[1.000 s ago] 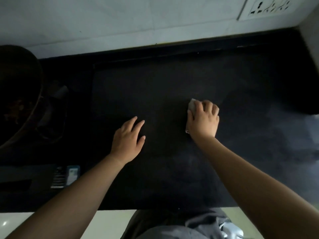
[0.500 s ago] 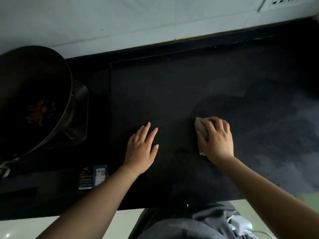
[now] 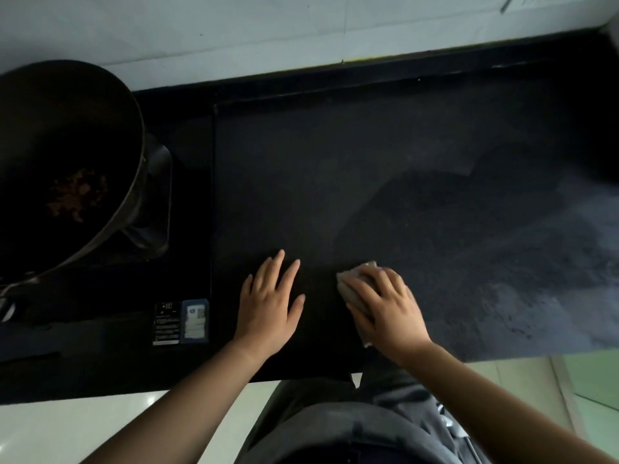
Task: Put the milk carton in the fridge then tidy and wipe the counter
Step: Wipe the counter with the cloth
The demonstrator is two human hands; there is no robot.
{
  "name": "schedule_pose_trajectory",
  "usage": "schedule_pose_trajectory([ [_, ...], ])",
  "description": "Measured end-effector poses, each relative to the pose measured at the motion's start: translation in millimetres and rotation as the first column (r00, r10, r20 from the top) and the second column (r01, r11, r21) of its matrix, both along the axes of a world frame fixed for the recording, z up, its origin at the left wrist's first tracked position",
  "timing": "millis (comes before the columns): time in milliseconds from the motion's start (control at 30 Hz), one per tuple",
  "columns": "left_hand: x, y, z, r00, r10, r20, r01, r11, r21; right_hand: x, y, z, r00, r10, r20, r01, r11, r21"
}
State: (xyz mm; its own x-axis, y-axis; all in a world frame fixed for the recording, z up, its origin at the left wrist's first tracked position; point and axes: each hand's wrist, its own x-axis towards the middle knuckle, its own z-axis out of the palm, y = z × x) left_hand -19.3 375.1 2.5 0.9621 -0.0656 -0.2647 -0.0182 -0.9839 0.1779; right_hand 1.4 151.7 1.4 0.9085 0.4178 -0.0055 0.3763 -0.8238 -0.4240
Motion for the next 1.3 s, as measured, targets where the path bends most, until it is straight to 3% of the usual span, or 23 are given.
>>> schedule_pose_trajectory([
  [100,-22,2,-2,1.0,0.005,-0.003,-0.005,1.0,-0.01,-5,-30,-2,0.99,-0.12,0.075,0.12,0.993,-0.001],
  [300,-35,2,-7,1.0,0.002,0.009,-0.002,1.0,-0.012,-15,-14,1,0.937,-0.345,0.052,0.346,0.938,-0.009],
  [433,-36,1,-6,1.0,0.002,0.017,-0.003,1.0,0.004,-36,28,1,0.981,-0.194,0.027,0.194,0.981,-0.011],
  [533,-35,1,-6,1.0,-0.012,0.019,0.012,1.0,0.008,-41,47,-1,0.985,-0.171,-0.003,0.171,0.985,-0.013],
  [733,-35,3,-8,1.0,-0.008,0.024,0.008,1.0,-0.003,-44,18,-5,0.994,-0.079,0.079,0.078,0.997,0.012],
  [1000,-31,7,-9,0.999,-0.027,0.031,0.027,1.0,-0.01,18,1,-8,0.872,-0.476,0.111,0.476,0.879,0.035],
  [1133,-32,6,-9,0.999,-0.026,0.025,0.026,1.0,-0.003,27,37,-5,0.918,-0.394,0.045,0.394,0.919,0.006],
  [1300,-28,7,-5,0.999,-0.028,0.024,0.028,1.0,-0.009,14,42,-6,0.97,-0.227,0.083,0.224,0.974,0.044],
])
